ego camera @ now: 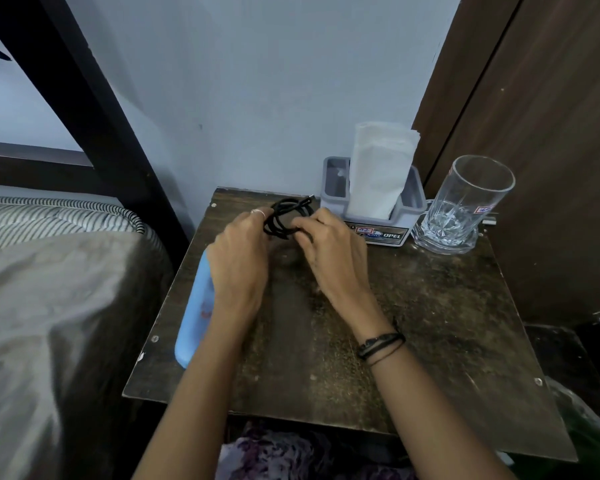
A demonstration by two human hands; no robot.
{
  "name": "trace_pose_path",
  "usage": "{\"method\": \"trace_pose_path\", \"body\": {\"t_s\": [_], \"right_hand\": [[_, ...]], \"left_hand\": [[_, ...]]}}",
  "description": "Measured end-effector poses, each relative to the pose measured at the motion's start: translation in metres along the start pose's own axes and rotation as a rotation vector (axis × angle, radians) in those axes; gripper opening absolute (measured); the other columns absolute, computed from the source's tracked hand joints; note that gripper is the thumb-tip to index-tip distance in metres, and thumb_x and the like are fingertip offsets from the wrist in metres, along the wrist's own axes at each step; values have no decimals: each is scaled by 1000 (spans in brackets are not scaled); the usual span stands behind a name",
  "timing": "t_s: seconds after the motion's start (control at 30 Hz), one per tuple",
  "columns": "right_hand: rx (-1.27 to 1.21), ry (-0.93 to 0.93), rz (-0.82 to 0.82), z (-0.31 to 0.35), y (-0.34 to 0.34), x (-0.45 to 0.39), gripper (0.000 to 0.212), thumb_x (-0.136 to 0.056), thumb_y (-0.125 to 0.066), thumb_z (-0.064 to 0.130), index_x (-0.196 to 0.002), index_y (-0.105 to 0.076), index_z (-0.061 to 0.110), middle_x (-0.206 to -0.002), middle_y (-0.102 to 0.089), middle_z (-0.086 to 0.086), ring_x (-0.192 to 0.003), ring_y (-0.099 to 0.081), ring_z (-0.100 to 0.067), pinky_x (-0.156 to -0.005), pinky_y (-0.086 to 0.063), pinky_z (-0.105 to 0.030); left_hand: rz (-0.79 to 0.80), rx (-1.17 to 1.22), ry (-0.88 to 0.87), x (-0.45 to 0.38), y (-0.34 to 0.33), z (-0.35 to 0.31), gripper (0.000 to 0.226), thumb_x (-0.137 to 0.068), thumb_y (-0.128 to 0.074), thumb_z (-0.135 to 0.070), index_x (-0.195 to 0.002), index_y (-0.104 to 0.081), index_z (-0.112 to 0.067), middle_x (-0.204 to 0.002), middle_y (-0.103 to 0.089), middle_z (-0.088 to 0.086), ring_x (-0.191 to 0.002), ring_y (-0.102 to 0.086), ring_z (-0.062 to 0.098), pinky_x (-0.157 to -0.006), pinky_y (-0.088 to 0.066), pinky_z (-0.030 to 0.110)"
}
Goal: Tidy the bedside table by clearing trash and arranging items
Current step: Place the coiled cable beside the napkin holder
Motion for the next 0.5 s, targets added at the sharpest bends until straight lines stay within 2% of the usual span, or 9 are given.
{"method": "trace_pose_path", "body": {"t_s": [0.13,0.27,0.4,0.5], "right_hand": [[8,-36,56,-1,-26,-16,21,-89,-56,19,-108,-67,19,-94,-60,-5,-85,-61,-24,-59,-44,-32],[63,-82,66,-5,-39,-23,23,-93,-50,18,-109,-65,13,-99,-59,-11,-87,-61,-30,-61,-46,-36],[99,-132,99,-9,-50,-21,20,-95,-47,16,-102,-64,8,-101,-57,-12,-92,-59,-31,-59,-41,-34],[77,-171,122,-13,-53,-19,23,-94,-46,11,-110,-63,12,-103,-57,-11,-96,-59,-30,-63,-43,-35]], "left_hand": [[29,-122,-17,-29,-13,5,36,-88,-45,-3,-116,-58,-20,-105,-66,16,-97,-59,41,-65,-31,35],[60,-117,-56,-52,-34,3,38,-86,-40,1,-113,-59,-17,-104,-67,15,-94,-61,37,-65,-33,34],[135,-136,-74,-58,-49,-1,33,-85,-41,3,-110,-57,-12,-106,-66,13,-96,-60,37,-67,-34,35],[196,-154,-66,-55,-50,-3,35,-86,-42,2,-115,-56,-11,-113,-63,14,-103,-58,37,-71,-37,36]]}}
Point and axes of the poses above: each hand's wrist, its own x-axis away from the middle knuckle, its own y-axis out of the back of the hand, z = x × y, the point moved 8 cm from there along -x, towards the middle knuckle
